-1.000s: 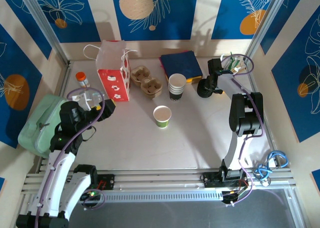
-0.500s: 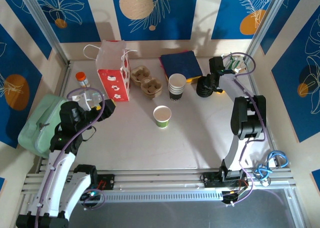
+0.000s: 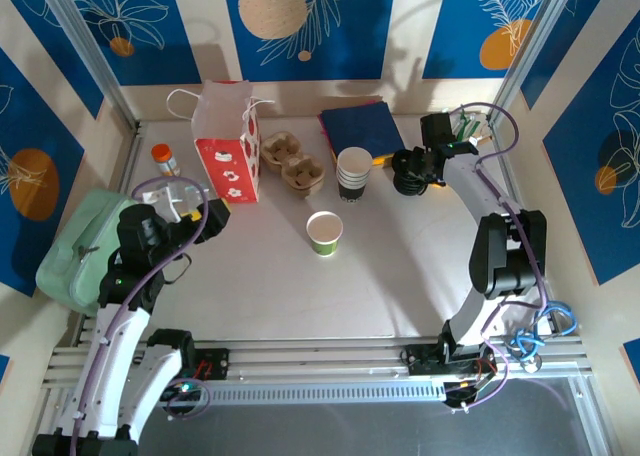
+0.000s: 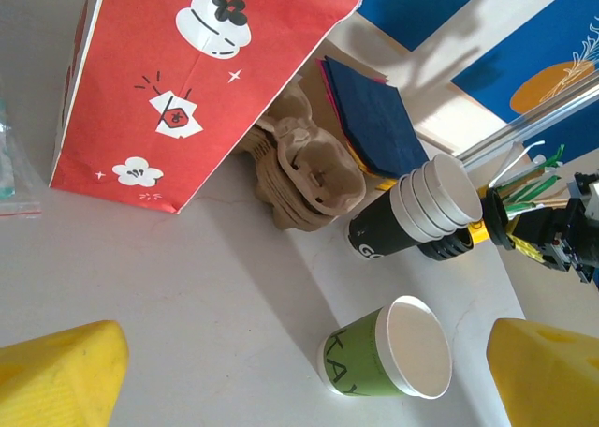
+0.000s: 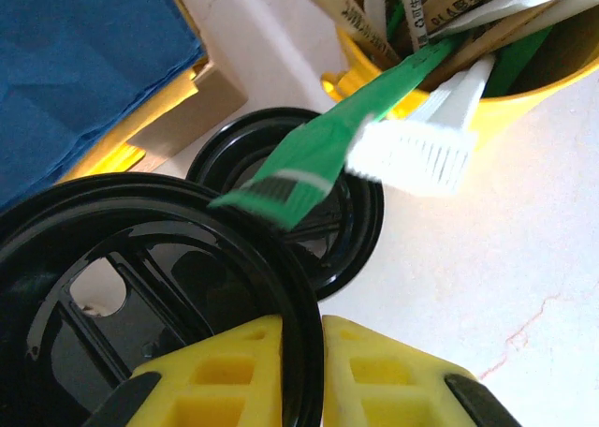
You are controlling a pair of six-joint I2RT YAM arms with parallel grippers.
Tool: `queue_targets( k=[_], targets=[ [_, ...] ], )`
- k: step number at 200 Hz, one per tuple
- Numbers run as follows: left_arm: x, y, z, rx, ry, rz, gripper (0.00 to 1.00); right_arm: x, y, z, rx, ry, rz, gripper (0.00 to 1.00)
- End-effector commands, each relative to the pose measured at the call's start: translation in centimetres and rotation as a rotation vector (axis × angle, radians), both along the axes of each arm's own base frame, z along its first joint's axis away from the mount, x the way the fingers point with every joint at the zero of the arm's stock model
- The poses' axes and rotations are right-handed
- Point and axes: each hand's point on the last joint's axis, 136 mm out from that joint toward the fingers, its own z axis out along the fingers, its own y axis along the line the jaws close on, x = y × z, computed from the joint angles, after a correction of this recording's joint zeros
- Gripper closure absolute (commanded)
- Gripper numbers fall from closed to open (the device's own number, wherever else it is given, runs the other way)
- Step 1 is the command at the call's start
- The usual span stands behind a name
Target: Pack the takeout coffee
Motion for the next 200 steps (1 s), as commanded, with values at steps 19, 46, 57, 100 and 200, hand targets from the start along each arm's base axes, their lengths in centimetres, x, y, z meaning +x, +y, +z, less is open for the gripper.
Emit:
queue_targets(
  k=[19, 46, 57, 100, 200],
  targets=[
    [-0.4, -0.1, 2.0, 0.015, -0.045, -0.014, 0.02, -2.6, 1.9, 2.5, 0.010, -0.012, 0.071, 0.84],
    [-0.5, -0.3, 2.4, 0.001, -0.037, -0.023, 0.05, -4.1, 3.0, 4.0, 0.012, -0.032, 0.103, 0.85],
    [-0.5, -0.8, 2.8, -0.018, -0.032, -0.050, 0.06, -4.7, 3.7, 4.6, 0.006, -0.047, 0.126, 0.85],
    [-0.6, -5.6, 4.8, -0.212, 0.000, -0.278, 0.07, -7.8, 7.3, 6.7, 0.013, -0.088, 0.225, 0.84],
    [-2.6, -17.9, 7.7, -0.268, 0.010, -0.719, 0.07, -13.6, 14.6, 8.1, 0.011, -0.092, 0.408, 0.84]
  ],
)
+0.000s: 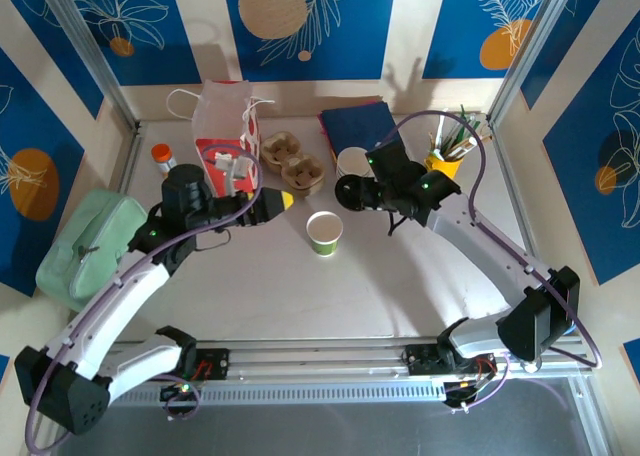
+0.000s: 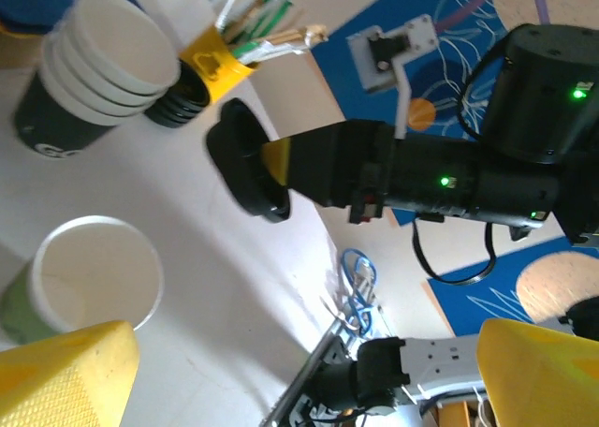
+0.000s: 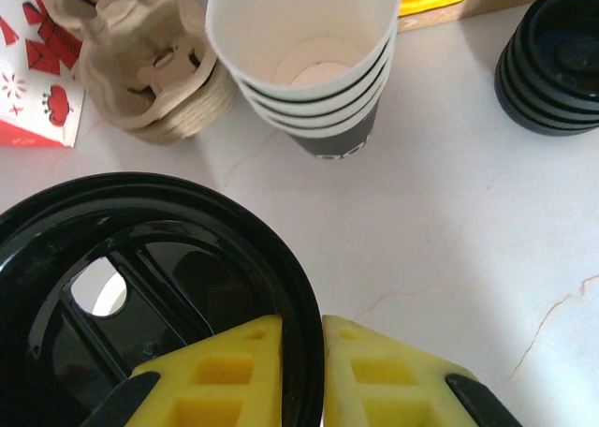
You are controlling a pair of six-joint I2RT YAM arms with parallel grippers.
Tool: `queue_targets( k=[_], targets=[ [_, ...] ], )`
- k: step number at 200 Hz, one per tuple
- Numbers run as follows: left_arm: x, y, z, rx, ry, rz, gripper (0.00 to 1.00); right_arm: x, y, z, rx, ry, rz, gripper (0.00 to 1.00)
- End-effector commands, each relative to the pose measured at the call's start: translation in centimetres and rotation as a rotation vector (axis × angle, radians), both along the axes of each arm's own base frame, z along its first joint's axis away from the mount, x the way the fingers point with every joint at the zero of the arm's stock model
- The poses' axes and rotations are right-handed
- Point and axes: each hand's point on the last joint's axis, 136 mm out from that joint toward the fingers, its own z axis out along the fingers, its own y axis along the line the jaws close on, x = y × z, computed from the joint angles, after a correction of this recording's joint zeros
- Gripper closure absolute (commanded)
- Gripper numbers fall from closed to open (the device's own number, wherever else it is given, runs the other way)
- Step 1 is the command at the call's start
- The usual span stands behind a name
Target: Pack the takeout coffee
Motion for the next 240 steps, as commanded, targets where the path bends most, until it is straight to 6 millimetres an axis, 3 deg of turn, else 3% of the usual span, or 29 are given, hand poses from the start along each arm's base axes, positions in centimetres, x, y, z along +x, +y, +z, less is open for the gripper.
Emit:
queue_targets(
  k=[1, 101, 132, 203, 240],
  targets=[
    [-0.3, -1.7, 1.6, -0.049, -0.043, -0.054, 0.07, -1.5, -0.2, 0.7, 0.002, 0.001, -0.015, 0.84],
    [0.8, -6.3, -3.0, -0.052, 0.178, -0.091, 0.13, -4.0, 3.3, 1.6, 0.076, -0.002, 0.044, 0.84],
    [1.2, -6.8, -4.3, -0.052, 0.223, -0.081, 0.16, -4.4, 4.2, 1.9, 0.086, -0.008, 0.065, 0.84],
    [1.0, -7.9, -5.0, -0.059, 0.250, -0.098, 0.38, -4.8, 5.1, 2.2, 0.081, -0.015, 0.086, 0.84],
    [1.2, -7.8, -5.1, -0.065, 0.252, -0.078, 0.57, -4.9, 5.2, 2.2, 0.082, -0.012, 0.078, 0.84]
  ],
)
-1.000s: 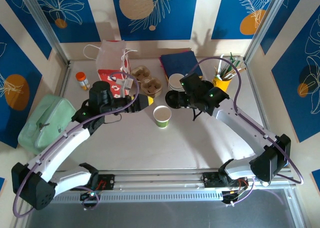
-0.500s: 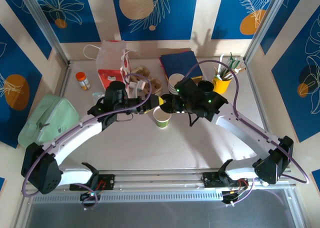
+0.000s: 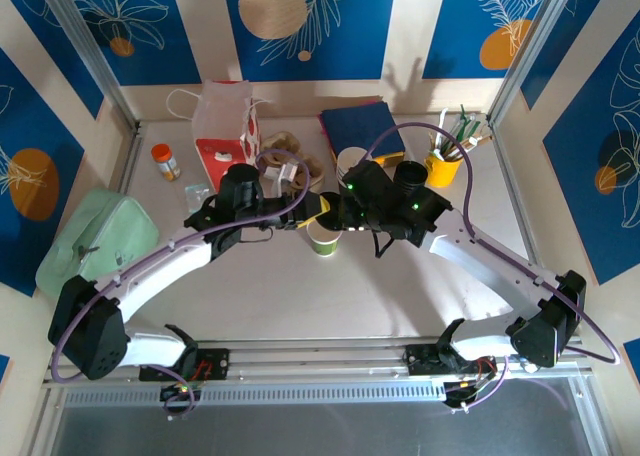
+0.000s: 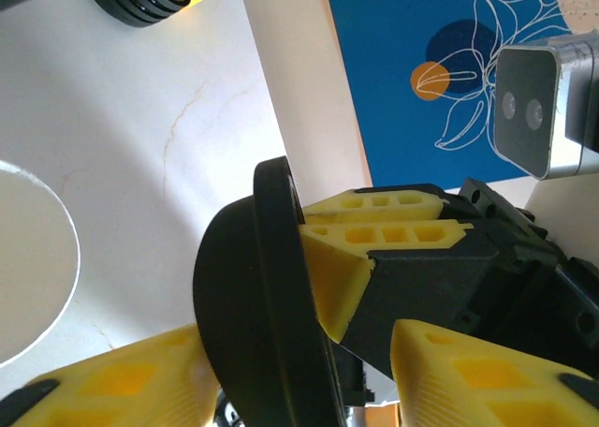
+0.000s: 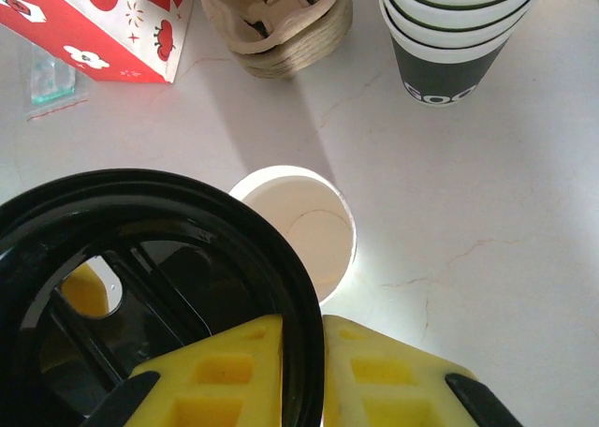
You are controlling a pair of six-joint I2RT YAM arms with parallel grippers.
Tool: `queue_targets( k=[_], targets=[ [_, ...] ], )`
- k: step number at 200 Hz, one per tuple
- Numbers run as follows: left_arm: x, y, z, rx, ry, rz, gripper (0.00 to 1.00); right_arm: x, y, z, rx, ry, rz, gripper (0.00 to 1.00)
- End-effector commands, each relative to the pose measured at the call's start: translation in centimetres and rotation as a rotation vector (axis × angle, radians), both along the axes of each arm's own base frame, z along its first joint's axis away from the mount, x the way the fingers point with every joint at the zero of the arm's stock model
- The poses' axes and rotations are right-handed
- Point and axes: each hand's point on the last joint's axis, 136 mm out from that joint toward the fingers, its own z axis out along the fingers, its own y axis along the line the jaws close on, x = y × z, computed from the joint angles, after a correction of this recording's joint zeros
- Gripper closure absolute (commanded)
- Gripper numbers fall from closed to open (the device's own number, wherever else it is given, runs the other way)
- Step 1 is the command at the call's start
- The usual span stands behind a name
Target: Pack the takeout coffee
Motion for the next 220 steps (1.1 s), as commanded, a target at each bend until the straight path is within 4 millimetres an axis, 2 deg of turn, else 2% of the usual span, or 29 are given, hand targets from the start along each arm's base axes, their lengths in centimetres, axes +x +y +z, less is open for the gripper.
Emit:
queue_targets(
  k=[1, 35, 66, 113, 143, 187, 220],
  targets=[
    [-0.2, -0.4, 0.4, -0.024, -0.021, -0.003, 0.58, 0.2, 0.1, 1.0, 0.010, -0.018, -0.025, 0.84],
    [-0.3, -0.4, 0.6, -0.039, -0.025, -0.005, 0.68, 0.0, 0.2, 1.4, 0.024, -0.027, -0.012, 0.83],
    [-0.4, -0.4, 0.9, -0.044, -0.034, -0.015, 0.79, -0.2, 0.4, 2.5, 0.061, -0.066, 0.020, 0.73],
    [-0.4, 0.6, 0.9, -0.007, -0.037, 0.001, 0.79, -0.9, 0.1, 4.9, 0.127, -0.210, 0.141, 0.60],
    [-0.5, 1.3, 0.9, 0.048, -0.024, 0.008, 0.79, -1.2, -1.9, 6.5, 0.153, -0.374, 0.132, 0.36],
    [-0.1, 3.2, 1.7, 0.072, 0.014, 0.053, 0.79, -2.7, -3.2, 7.7, 0.239, -0.594, 0.275, 0.24],
    [0.4, 4.8, 1.8, 0.119, 0.029, 0.091, 0.79, -3.3, -3.2, 7.2, 0.192, -0.671, 0.384, 0.18]
  ],
)
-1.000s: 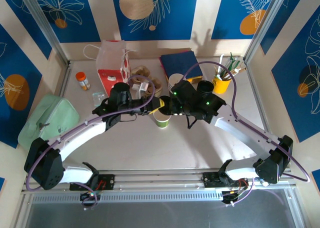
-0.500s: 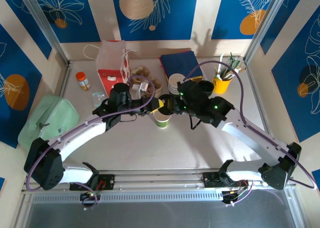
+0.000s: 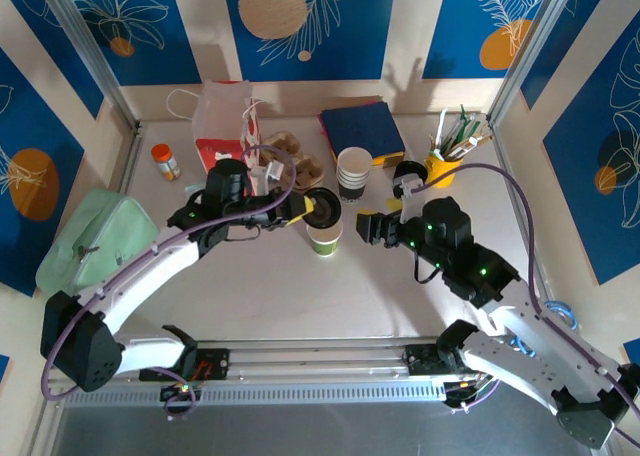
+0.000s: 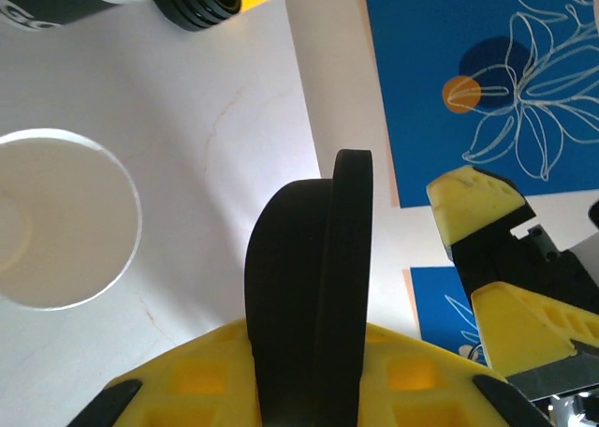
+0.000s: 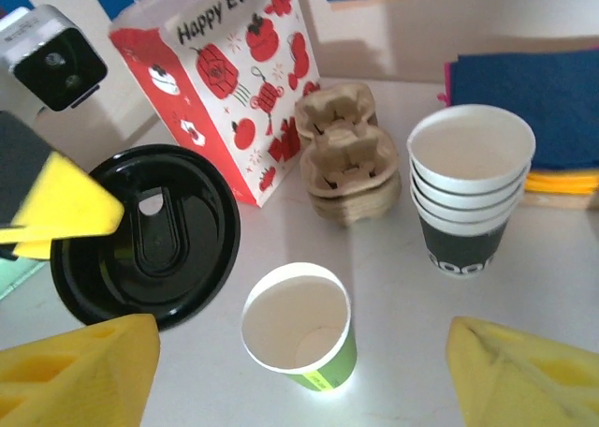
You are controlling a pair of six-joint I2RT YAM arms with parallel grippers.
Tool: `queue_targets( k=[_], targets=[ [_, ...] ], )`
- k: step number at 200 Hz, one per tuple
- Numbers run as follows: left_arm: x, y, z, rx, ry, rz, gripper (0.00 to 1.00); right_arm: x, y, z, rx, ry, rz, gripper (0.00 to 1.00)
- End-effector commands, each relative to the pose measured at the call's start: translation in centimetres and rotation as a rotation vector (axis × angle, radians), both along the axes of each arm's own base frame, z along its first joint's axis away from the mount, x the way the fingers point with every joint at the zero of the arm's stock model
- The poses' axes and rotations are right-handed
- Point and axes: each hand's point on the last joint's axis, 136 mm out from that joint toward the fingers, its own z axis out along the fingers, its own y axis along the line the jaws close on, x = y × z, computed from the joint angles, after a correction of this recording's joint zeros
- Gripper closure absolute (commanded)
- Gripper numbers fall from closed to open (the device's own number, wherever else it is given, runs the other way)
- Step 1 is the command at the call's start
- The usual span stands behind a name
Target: Pack the takeout coffee
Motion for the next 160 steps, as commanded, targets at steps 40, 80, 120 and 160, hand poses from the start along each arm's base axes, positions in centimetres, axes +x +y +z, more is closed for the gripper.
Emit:
queue_targets(
  k=[40, 80, 120, 160],
  targets=[
    [-0.2, 2.3, 2.5, 0.023, 0.012, 0.036, 0.78, -0.2, 2.2, 0.9, -0.161, -0.221, 0.208, 0.15],
    [-0.4, 3.1, 2.6, 0.025, 0.094, 0.084, 0.79, -1.3, 5.2, 0.2, -0.290, -0.404, 0.362, 0.21],
    [-0.9, 2.9, 2.8, -0.014, 0.159, 0.081, 0.79, -2.0, 7.9, 0.4, -0.477, -0.653, 0.441, 0.27],
    [-1.1, 2.9, 2.6, -0.019, 0.184, 0.081, 0.80, -2.2, 9.9, 0.0, -0.619, -0.843, 0.503, 0.37]
  ],
)
